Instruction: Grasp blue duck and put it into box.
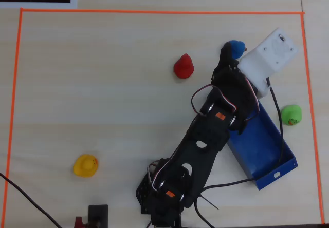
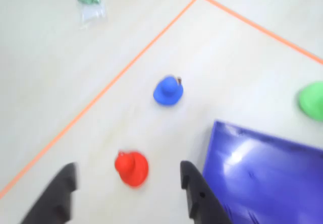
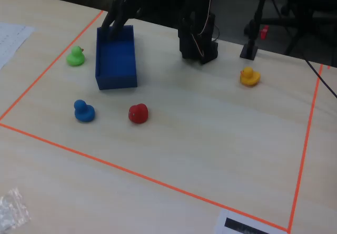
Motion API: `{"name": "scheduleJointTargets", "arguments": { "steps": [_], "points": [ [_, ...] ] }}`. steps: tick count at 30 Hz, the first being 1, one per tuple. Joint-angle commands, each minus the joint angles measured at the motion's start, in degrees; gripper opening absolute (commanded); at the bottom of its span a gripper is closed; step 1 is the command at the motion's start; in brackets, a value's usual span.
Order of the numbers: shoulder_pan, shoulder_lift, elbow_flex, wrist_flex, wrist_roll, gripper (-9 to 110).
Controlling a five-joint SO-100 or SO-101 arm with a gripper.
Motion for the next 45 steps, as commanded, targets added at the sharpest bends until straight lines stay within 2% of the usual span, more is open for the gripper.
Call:
{"name": "scheduleJointTargets", "arguments": {
  "steps": [1,14,23,39,45],
  "points": [
    [1.1,-4.0,-5.7,-6.0,0.8,32],
    [4.1,-23.8,-10.2,-27.1,-2.9,33],
    [6.6,-35.5,-11.2,-35.6,-5.8,33],
    [2.3,-43.7,-5.4,-45.8,-6.3,33],
    [0.2,-43.8,4.3,-58.9,-9.0,33]
  ]
}}
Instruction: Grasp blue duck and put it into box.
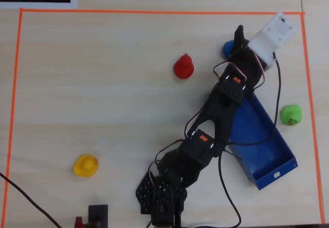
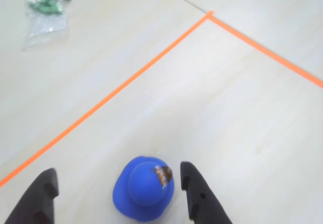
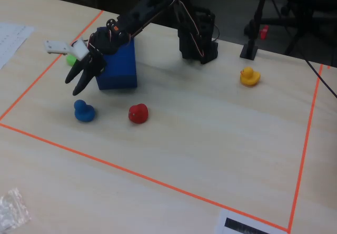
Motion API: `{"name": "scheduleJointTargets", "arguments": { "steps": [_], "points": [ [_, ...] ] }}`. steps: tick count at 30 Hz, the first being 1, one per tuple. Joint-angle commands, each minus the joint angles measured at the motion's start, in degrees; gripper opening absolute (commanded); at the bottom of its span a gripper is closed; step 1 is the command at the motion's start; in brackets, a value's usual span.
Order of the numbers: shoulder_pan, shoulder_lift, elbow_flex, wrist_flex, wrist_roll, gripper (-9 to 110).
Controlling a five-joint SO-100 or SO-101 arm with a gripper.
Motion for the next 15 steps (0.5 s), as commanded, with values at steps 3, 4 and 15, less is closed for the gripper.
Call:
{"name": "scheduleJointTargets", "arguments": {
  "steps": [3,4,15],
  "points": [
    [-1.8,-0.1,3.5,-8.5,-0.9,33],
    [-1.8,-0.4,3.3,-8.6,-0.8,33],
    [0.1,-6.7,0.2,-12.4,-2.5,32]
  ]
}}
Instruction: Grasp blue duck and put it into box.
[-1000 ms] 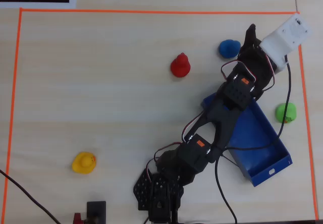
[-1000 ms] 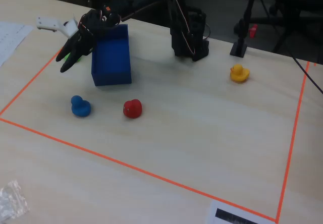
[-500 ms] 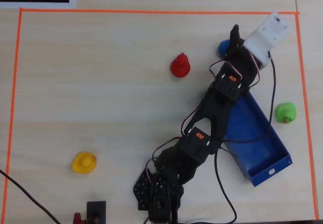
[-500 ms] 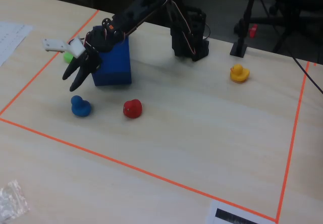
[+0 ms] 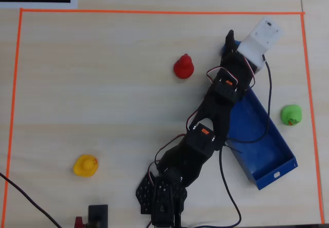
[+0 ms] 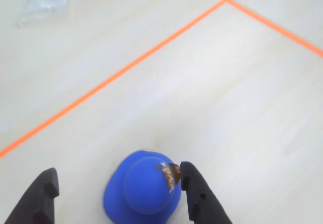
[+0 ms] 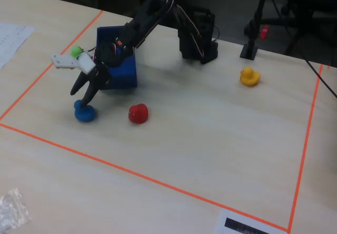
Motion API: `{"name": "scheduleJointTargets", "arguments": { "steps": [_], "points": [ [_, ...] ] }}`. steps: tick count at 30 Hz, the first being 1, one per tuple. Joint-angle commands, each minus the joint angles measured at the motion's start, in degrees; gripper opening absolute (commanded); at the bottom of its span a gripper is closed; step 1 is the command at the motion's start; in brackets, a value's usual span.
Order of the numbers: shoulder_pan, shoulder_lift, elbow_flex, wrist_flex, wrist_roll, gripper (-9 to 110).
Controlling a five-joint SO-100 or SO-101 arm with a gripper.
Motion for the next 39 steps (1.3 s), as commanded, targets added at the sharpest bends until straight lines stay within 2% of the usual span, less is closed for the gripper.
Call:
{"name": "scheduleJointTargets", "arguments": {
  "steps": [1,13,18,19,24,29,34,39],
  "points": [
    [1.4,-0.6,-4.0,-1.6,-0.7,32],
    [1.5,-5.5,-3.4,-4.7,-2.9,31],
    [0.1,-5.5,0.0,-6.0,-3.4,27],
    [-0.3,-5.5,1.1,-7.5,-3.5,25],
    [-1.8,-4.8,4.7,-10.5,-3.7,0],
    [-2.4,0.0,7.4,-10.2,-0.4,0],
    [-1.8,9.7,5.5,-2.6,5.8,0],
    [0.9,20.0,-3.0,12.8,9.4,0]
  ]
}}
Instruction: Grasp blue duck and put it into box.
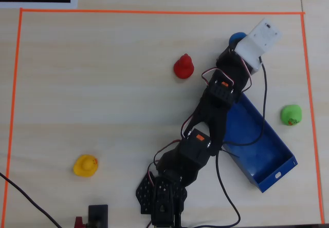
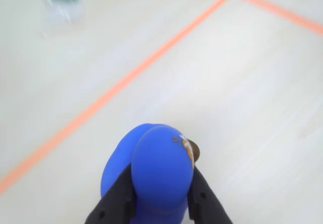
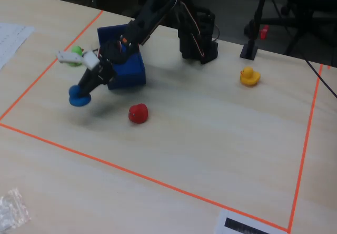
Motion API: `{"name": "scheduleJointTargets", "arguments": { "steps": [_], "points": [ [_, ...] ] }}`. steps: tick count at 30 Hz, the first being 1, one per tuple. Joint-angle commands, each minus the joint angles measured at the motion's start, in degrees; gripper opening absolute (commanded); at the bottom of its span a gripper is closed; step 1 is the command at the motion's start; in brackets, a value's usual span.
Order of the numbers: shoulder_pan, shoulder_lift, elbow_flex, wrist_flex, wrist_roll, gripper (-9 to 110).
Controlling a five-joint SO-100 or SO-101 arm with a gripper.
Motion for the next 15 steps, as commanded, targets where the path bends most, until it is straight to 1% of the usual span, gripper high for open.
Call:
{"name": "scheduleJointTargets", "arguments": {
  "steps": [1,8,12,15],
  "points": [
    [2.7,11.7,-9.0,12.4,1.8,0],
    [8.3,28.0,-12.9,30.1,-1.4,0],
    [14.8,38.8,-9.5,38.0,-4.4,0],
    [20.2,46.5,-3.3,40.5,-7.6,0]
  ]
}}
